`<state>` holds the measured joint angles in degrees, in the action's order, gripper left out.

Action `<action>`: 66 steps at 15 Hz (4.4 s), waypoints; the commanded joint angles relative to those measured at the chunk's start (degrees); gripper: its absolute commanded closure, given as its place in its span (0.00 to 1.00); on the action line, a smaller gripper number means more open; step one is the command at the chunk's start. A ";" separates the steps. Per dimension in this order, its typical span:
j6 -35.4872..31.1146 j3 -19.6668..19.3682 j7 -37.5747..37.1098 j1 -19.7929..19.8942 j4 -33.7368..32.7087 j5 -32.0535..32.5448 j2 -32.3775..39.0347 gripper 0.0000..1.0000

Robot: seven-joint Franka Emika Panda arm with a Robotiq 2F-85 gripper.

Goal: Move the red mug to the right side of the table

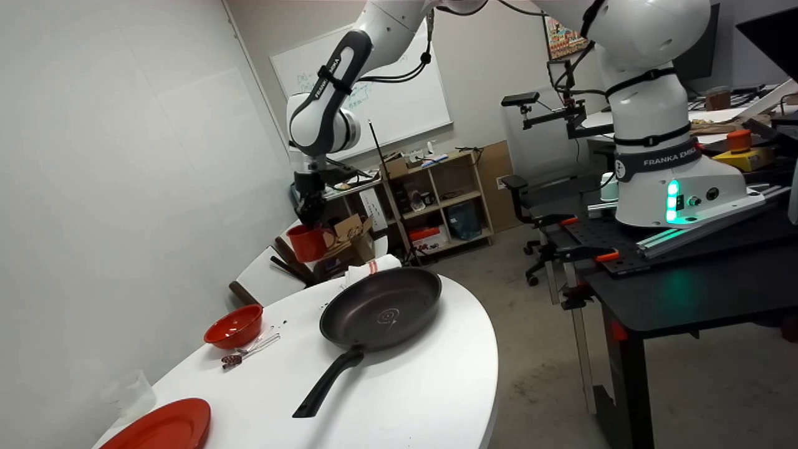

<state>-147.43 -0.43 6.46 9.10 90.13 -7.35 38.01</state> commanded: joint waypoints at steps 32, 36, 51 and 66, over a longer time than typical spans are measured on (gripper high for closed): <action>20.08 -4.75 -12.78 -1.76 -45.78 5.16 34.84 0.98; 18.24 -4.70 -10.44 -2.74 -44.89 5.41 34.68 0.98; 18.52 -2.66 -4.37 -2.10 -46.11 5.46 37.08 0.98; 18.65 -3.44 -3.48 -2.17 -45.50 4.88 37.22 0.55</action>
<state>-130.28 -3.81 2.36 6.96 47.16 -2.82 74.22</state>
